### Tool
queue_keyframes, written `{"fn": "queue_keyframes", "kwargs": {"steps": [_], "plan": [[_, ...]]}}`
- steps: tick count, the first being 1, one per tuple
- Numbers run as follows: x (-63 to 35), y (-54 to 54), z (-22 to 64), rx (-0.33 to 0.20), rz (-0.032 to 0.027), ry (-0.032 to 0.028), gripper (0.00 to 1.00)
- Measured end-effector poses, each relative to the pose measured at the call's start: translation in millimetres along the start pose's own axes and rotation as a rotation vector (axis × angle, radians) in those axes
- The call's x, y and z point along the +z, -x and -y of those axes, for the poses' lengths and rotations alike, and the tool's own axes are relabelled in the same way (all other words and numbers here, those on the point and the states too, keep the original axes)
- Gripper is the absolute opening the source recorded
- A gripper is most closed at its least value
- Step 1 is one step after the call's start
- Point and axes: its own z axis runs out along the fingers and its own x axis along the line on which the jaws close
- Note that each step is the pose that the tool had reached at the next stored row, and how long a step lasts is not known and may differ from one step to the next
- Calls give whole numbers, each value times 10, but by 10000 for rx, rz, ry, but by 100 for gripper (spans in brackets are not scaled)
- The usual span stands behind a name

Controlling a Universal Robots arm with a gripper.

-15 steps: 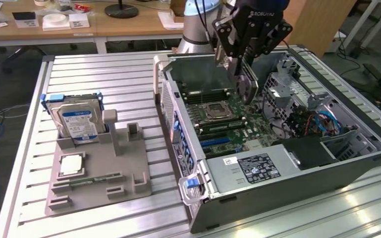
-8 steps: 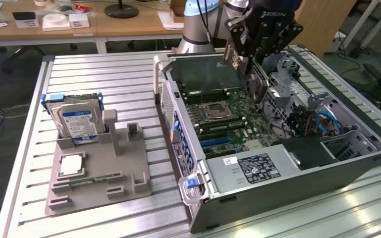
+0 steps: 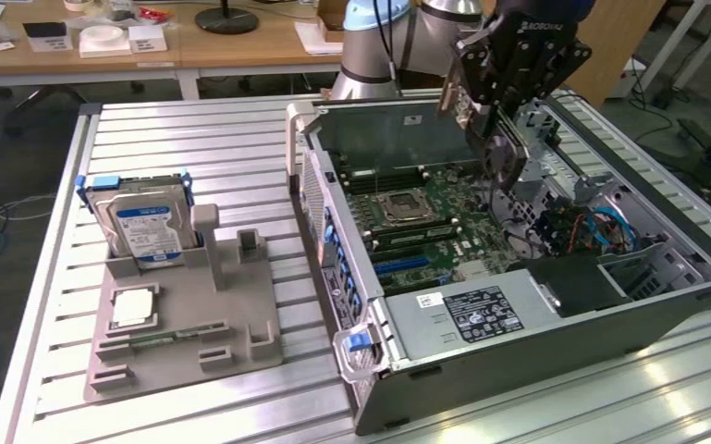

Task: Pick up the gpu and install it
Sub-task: 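Pick up the gpu and move the gpu toward the slot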

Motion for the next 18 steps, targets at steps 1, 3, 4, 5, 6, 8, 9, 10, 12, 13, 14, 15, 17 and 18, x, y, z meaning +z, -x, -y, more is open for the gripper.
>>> {"fn": "queue_keyframes", "kwargs": {"steps": [1,3,4,5,6,8,9,10,12,13,14,15,17,18], "plan": [[0,37,-2,0,-1,-1,27],[2,109,-6,-5,0,-1,27],[4,145,-7,-4,0,0,27],[4,179,-9,-3,0,0,27],[5,213,-10,-5,0,0,27],[7,282,-14,-7,0,0,27],[7,315,-15,-7,-1,-1,27],[9,350,-17,-8,-1,0,27],[11,420,-21,-11,0,0,27],[11,458,-22,-10,-1,0,27],[12,498,-25,-10,-1,-1,27],[13,542,-27,-13,0,-1,27],[16,620,-31,-15,-1,2,27],[17,658,-33,-16,-1,2,27]]}}
